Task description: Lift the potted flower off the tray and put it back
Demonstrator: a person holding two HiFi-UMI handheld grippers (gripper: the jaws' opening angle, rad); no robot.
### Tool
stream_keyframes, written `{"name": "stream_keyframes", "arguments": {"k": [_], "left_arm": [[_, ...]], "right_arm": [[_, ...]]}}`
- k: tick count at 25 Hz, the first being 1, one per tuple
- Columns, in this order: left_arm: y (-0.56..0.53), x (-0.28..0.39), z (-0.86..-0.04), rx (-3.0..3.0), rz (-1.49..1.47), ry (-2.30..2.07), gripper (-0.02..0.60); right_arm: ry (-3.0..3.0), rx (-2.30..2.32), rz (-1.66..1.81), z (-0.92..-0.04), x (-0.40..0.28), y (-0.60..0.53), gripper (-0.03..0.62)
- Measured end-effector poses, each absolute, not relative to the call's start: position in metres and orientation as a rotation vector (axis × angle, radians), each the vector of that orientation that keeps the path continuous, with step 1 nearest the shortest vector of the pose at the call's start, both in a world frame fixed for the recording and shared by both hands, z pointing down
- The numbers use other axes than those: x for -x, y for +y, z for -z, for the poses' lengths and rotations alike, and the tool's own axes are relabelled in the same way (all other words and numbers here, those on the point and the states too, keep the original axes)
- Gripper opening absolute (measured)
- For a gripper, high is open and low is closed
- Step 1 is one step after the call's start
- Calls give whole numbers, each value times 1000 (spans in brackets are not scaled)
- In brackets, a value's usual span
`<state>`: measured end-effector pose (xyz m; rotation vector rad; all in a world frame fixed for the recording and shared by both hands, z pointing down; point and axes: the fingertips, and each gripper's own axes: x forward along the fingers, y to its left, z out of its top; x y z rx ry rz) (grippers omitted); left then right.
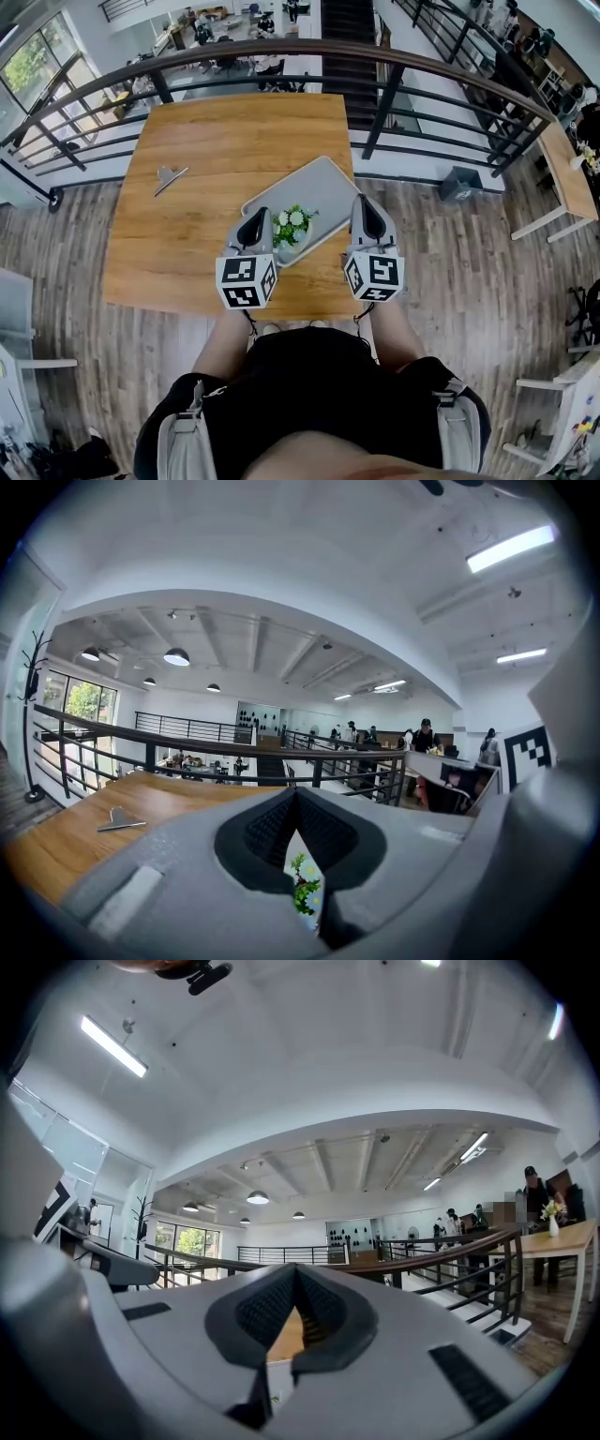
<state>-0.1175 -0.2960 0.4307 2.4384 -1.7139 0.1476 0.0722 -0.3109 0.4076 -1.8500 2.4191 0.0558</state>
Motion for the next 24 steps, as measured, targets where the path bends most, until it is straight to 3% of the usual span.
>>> {"name": "stream_keyframes", "arguments": {"k": [24], "left_arm": [[-286,114,-433,-2428,-154,-1735,12]], "right_arm": [[2454,1830,-19,-418,-72,-306,-3]]}}
